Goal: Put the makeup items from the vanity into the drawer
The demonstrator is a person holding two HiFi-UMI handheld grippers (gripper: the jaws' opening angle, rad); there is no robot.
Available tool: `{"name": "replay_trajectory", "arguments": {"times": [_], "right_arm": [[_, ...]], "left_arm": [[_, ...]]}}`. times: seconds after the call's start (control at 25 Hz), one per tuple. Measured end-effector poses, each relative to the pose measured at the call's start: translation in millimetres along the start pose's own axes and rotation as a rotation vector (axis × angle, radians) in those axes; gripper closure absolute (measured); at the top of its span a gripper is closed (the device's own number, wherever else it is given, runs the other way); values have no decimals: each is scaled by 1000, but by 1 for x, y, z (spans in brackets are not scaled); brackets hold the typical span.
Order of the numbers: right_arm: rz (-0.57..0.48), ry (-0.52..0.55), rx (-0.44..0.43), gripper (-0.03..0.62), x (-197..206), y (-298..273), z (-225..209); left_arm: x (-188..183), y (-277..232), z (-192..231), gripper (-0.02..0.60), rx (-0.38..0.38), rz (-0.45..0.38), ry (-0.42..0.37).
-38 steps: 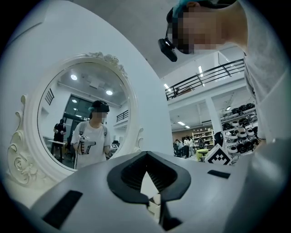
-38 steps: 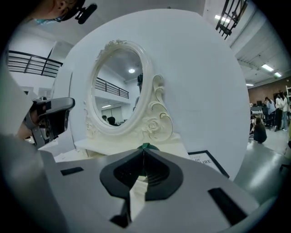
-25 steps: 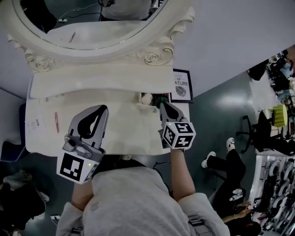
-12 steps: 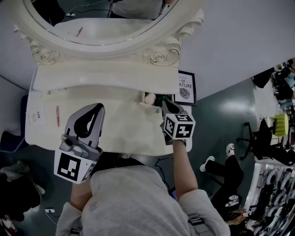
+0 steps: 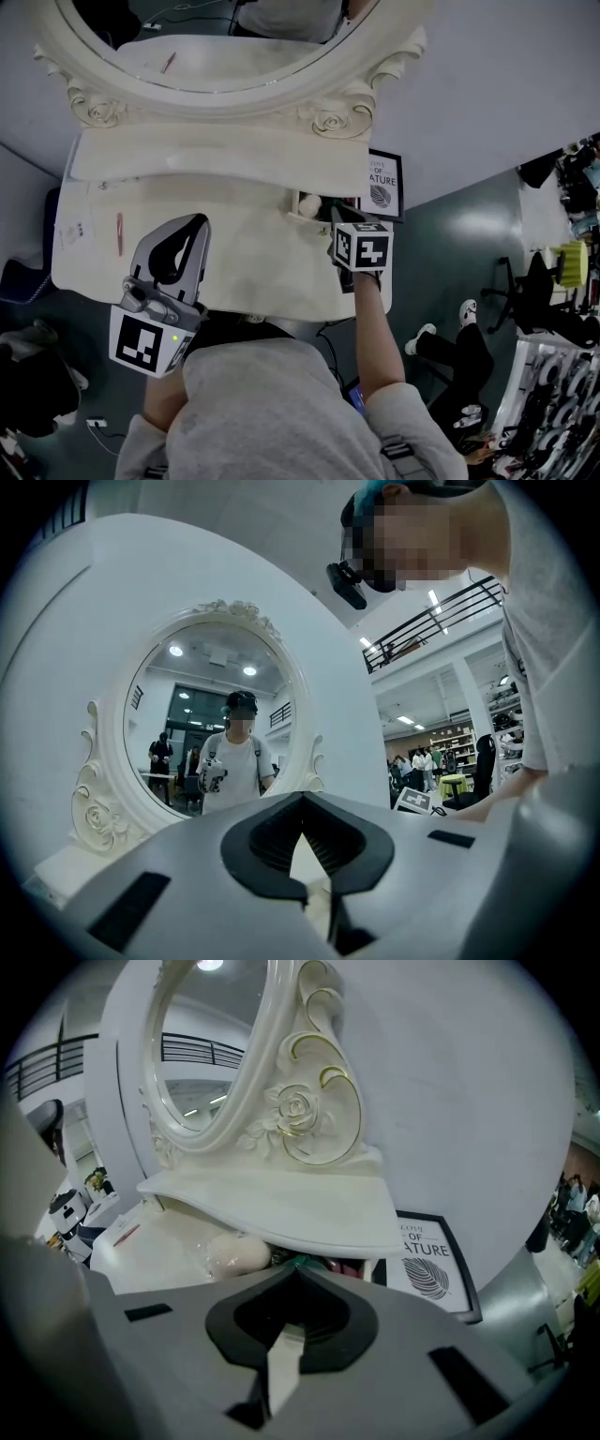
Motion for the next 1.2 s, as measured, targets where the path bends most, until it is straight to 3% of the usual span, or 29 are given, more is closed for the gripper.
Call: {"name": "replay_trajectory", "arguments": {"times": [0.44, 0.68, 1.04, 1.2], "right_arm": [[-11, 70, 53, 571, -1, -8, 2], [-58, 41, 52, 568, 4, -1, 4], [-204, -9, 67, 568, 0, 27, 12], [-293, -27, 8, 569, 1, 46, 30]], "left_arm": [[-2, 9, 9, 568, -41, 2, -8], [-6, 19, 11, 568, -54, -9, -11], [-14, 36, 13, 569, -43, -16, -27], [-17, 43, 14, 568, -28, -23, -32]]}}
Point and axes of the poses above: the fingertips, and each gripper's own axes: y backward along the fingers, z to its left, x out of its underside, the point moved 5 cm from there along y, backward along the fingers, and after that the axes turned 3 degrees about -y, right-handed, at the moved point
